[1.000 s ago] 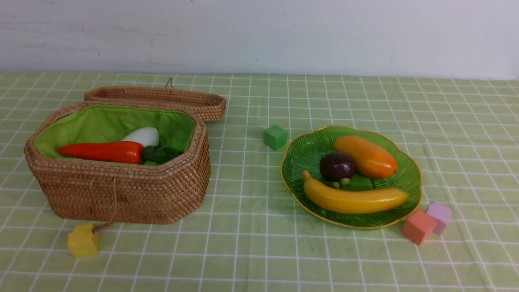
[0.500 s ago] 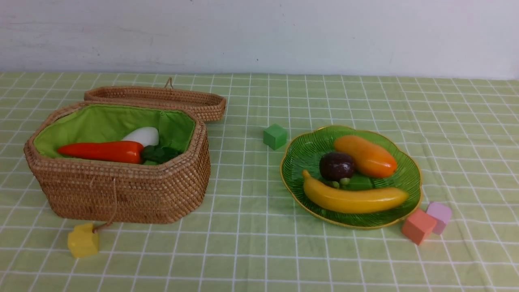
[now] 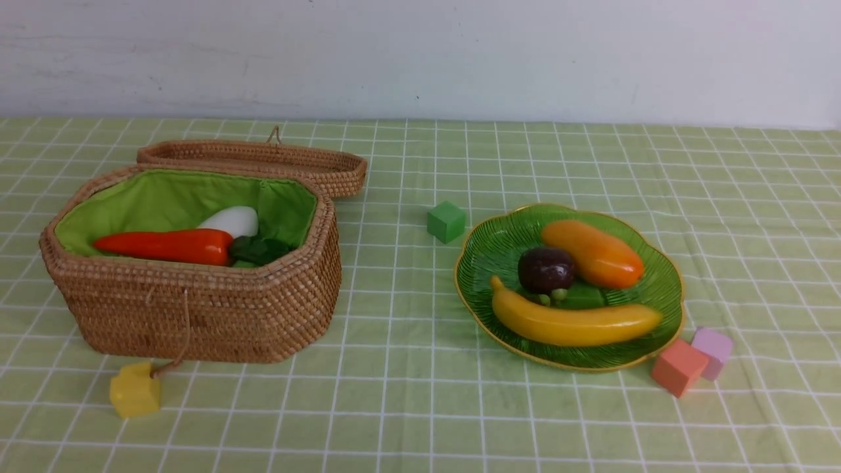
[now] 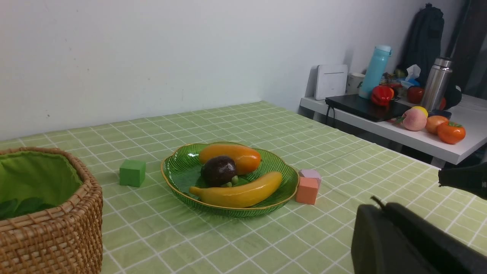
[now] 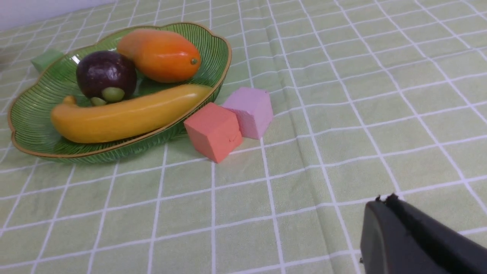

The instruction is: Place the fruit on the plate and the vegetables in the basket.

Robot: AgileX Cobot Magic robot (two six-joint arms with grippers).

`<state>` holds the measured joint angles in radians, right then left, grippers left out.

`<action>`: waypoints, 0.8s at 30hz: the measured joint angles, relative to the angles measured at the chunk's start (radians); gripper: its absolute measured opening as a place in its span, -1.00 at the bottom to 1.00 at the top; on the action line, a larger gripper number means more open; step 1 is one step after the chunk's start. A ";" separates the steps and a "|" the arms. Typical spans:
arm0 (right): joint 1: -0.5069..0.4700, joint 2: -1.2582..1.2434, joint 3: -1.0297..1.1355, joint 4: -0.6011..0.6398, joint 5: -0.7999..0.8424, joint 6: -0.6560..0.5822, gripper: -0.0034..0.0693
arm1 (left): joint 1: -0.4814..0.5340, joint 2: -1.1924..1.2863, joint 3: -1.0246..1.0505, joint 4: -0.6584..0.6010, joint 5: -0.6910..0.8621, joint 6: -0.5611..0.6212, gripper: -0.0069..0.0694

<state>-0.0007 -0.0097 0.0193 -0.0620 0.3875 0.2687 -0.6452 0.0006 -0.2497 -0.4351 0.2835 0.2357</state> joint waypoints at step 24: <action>0.000 0.000 0.000 0.001 0.000 0.000 -0.90 | 0.001 0.000 0.003 0.010 -0.002 0.000 -0.81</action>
<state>-0.0007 -0.0097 0.0193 -0.0612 0.3875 0.2687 -0.6440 0.0006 -0.2472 -0.4254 0.2812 0.2357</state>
